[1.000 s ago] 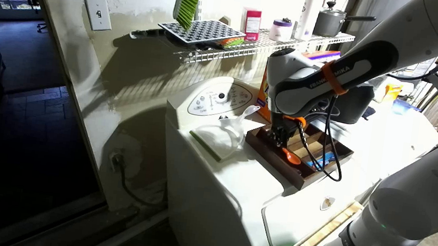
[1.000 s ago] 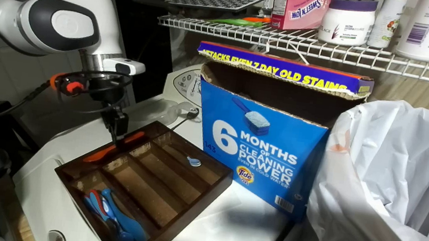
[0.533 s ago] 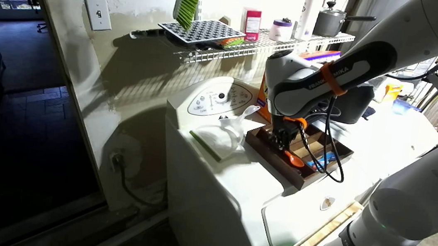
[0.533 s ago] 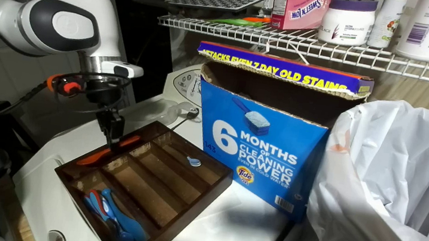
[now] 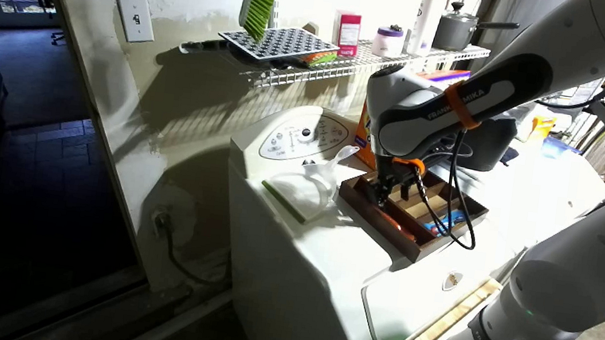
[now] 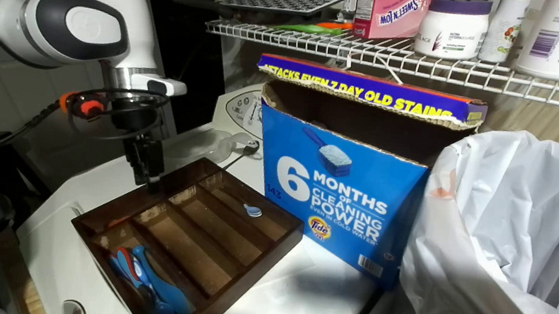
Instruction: Put the spoons on the in the drawer that's on the table
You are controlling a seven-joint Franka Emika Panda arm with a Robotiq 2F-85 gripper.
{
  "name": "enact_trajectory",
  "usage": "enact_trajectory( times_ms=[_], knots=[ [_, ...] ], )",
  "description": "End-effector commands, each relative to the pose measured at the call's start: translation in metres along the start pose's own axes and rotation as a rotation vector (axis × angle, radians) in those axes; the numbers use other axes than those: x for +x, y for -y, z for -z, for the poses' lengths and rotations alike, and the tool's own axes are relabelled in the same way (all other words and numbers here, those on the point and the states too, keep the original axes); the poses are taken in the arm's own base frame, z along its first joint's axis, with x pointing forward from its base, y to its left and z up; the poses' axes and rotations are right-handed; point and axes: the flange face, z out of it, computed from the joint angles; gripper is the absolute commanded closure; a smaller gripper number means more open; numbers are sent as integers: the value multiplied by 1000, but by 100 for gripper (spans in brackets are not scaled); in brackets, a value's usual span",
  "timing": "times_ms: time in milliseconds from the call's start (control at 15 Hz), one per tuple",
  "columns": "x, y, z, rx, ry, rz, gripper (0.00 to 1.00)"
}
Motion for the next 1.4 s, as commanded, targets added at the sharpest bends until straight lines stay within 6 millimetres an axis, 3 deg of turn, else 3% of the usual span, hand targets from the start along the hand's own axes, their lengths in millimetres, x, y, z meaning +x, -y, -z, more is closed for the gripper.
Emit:
enact_trajectory(
  times_ms=[0, 933, 1000, 1067, 1333],
  knots=[
    [-5, -3, 21, -22, -22, -16, 0],
    [-34, -8, 95, -45, -235, -119, 0],
    [-35, -8, 99, -45, -246, -133, 0],
    [-24, -6, 91, -19, -220, -101, 0],
    [-31, -8, 99, -22, -243, -116, 0]
  ],
)
